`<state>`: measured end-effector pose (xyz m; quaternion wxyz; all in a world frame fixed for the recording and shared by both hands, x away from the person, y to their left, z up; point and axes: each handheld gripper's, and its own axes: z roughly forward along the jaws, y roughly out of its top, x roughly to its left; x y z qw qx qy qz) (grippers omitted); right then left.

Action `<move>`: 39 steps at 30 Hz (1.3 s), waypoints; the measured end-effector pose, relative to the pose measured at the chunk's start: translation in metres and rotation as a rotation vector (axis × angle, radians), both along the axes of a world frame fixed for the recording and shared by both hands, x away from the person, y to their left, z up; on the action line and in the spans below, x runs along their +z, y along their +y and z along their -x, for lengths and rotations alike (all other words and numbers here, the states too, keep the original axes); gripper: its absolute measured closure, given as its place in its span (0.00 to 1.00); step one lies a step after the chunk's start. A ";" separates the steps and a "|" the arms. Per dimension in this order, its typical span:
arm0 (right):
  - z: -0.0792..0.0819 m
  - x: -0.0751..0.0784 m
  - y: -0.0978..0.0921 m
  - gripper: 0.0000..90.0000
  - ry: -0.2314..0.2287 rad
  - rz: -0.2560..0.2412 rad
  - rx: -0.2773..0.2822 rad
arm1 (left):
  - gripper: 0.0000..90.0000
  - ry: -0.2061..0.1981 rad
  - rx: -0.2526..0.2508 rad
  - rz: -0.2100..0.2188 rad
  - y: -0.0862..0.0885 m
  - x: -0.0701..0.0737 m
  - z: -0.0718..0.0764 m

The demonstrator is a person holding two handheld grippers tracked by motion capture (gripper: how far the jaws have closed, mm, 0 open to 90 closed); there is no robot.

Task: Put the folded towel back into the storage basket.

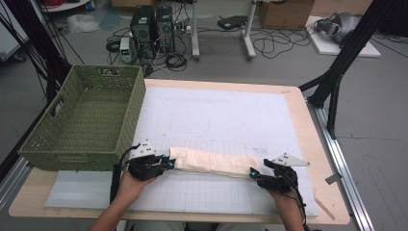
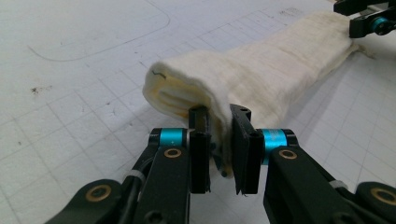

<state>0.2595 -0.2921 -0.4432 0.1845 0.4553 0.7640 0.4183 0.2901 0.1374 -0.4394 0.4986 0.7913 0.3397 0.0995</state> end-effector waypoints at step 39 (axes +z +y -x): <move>0.002 -0.005 0.015 0.89 0.047 0.044 0.134 | 0.87 -0.012 0.007 -0.005 0.001 -0.001 -0.001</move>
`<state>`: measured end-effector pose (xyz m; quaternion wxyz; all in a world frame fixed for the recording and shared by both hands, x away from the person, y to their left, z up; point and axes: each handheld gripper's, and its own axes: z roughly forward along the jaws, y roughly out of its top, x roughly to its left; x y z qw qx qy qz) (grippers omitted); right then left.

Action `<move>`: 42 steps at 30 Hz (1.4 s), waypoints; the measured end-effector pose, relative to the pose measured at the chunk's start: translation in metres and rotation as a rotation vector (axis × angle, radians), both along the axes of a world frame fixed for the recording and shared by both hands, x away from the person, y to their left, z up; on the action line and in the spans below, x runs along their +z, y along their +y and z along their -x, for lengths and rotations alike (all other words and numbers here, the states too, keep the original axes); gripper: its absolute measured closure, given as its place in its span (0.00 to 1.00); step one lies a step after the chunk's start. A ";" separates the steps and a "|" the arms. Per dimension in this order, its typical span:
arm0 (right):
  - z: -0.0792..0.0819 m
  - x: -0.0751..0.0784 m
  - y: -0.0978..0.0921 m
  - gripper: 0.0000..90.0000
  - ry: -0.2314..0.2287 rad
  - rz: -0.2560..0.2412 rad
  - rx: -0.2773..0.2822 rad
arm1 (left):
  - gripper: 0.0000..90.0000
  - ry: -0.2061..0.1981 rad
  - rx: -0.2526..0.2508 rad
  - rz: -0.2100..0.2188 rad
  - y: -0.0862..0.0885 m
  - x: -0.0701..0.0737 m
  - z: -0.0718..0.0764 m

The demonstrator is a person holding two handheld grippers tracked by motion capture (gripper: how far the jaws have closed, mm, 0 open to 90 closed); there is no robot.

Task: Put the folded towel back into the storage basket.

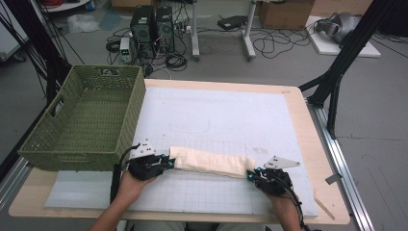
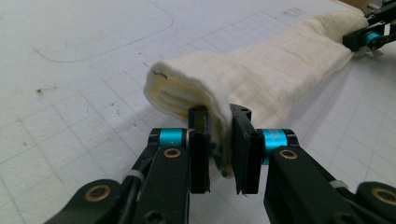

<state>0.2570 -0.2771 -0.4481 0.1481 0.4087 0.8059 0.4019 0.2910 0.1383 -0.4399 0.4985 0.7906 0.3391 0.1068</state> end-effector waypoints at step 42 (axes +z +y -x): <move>0.007 0.012 -0.001 0.90 -0.064 0.003 -0.053 | 0.88 -0.038 0.007 0.020 0.000 0.002 0.002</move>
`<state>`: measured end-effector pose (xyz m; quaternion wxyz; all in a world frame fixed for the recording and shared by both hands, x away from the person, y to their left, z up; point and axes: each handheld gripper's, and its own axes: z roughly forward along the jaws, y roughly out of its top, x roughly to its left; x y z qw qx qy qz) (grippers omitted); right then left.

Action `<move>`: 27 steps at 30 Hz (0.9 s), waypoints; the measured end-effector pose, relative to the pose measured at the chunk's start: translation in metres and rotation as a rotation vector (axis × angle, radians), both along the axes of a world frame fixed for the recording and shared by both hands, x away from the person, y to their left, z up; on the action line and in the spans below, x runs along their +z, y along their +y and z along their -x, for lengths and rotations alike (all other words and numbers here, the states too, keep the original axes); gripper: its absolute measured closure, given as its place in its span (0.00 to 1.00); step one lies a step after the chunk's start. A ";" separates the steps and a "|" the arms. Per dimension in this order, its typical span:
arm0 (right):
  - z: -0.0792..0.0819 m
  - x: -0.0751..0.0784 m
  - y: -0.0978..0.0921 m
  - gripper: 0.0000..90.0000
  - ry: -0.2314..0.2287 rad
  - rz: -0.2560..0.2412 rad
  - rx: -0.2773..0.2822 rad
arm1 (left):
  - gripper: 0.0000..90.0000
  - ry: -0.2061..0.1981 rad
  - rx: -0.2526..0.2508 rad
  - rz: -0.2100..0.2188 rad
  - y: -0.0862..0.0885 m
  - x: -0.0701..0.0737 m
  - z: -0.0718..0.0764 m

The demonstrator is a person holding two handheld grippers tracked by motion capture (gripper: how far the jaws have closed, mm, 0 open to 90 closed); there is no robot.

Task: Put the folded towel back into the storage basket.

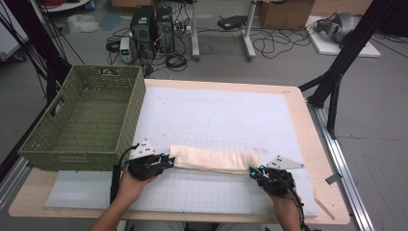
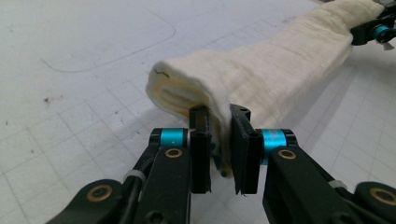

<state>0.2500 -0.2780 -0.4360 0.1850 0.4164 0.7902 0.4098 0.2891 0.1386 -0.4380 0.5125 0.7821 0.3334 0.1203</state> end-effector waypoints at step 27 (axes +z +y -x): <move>-0.014 0.056 -0.006 0.90 -0.214 -0.149 0.113 | 0.88 -0.166 0.016 0.132 0.027 0.061 0.008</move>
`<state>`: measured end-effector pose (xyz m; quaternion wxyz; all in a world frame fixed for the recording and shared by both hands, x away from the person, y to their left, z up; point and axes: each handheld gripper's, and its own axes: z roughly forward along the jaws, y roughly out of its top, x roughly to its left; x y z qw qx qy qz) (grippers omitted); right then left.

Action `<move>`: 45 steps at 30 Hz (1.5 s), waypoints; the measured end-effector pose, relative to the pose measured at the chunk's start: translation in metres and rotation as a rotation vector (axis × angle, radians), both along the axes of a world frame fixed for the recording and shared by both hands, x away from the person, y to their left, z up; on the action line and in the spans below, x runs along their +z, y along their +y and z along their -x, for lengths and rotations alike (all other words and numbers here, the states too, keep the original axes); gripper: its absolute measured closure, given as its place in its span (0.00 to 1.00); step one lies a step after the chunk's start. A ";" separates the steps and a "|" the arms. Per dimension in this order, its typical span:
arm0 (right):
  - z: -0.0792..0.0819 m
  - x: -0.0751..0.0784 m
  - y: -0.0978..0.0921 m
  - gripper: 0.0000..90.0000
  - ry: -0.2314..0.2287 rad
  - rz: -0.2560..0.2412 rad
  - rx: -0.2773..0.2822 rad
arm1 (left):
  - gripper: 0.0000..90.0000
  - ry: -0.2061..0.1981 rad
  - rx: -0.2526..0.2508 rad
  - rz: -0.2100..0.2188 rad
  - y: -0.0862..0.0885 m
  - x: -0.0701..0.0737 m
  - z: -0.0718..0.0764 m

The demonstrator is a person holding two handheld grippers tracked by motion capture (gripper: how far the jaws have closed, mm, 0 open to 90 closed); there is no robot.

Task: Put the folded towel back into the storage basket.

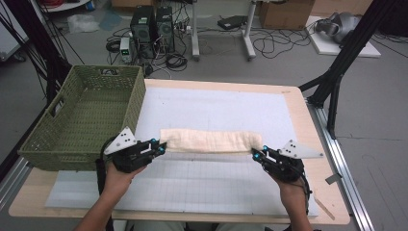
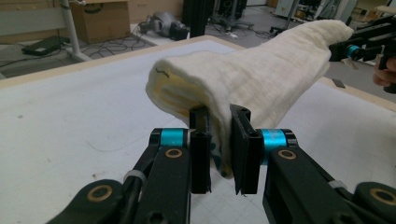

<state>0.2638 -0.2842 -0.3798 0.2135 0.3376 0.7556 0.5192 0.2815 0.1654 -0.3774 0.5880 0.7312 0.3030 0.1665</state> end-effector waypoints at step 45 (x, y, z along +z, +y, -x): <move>-0.135 0.067 0.160 0.90 -0.096 0.008 0.170 | 0.88 -0.175 0.234 -0.003 0.118 0.052 0.041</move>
